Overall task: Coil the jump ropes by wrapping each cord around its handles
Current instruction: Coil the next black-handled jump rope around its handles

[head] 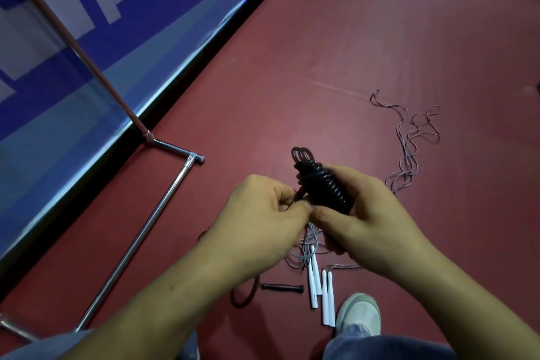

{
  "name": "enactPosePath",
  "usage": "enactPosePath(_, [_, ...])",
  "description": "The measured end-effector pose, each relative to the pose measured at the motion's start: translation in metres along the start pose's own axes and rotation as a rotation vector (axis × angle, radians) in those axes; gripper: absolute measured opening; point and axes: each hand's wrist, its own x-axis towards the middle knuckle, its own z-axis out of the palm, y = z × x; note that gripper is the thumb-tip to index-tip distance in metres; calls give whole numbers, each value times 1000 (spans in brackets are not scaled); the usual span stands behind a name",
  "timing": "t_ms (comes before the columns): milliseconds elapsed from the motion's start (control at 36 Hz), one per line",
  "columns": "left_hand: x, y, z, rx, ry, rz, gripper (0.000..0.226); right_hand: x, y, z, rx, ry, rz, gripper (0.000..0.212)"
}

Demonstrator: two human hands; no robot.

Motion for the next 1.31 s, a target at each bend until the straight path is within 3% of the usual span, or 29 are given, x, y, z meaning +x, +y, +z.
enactPosePath(111, [1, -1, -6, 25, -102, -55, 25, 3, 9, -1, -218, 34, -25, 33])
enactPosePath(306, [-4, 2, -6, -328, -180, -146, 30, 0, 12, 8, -516, 130, -116, 39])
enactPosePath(472, [-9, 7, -5, -479, -213, -155, 29, -4, 1, 19, -623, 134, -173, 27])
enactPosePath(667, [-10, 10, -10, -769, -286, -326, 30, -4, -6, 23, -786, 37, -103, 26])
enactPosePath(806, [-7, 7, -19, -875, -451, -363, 44, -5, 3, 19, -766, -12, -98, 26])
enactPosePath(917, [0, 2, -28, -814, -503, -166, 42, -8, 10, 18, -785, -1, -105, 41])
enactPosePath(972, [1, 0, -29, -695, -354, 7, 34, -8, 8, 17, -748, 7, -78, 47])
enactPosePath(1028, [1, -3, -29, -377, -99, 223, 28, -6, 5, 14, -629, -60, -45, 44])
enactPosePath(1083, [1, -6, -29, -32, 25, 414, 33, -6, -1, 10, -528, -169, 21, 36])
enactPosePath(1139, [1, -8, -29, 158, -35, 483, 44, -5, -9, 5, -489, -271, 106, 35])
enactPosePath(1194, [5, -9, -29, 212, -143, 441, 56, -6, -18, 2, -464, -363, 157, 34])
enactPosePath(1306, [14, -6, -17, 52, -256, 359, 68, -8, -21, 3, -320, -516, 179, 19])
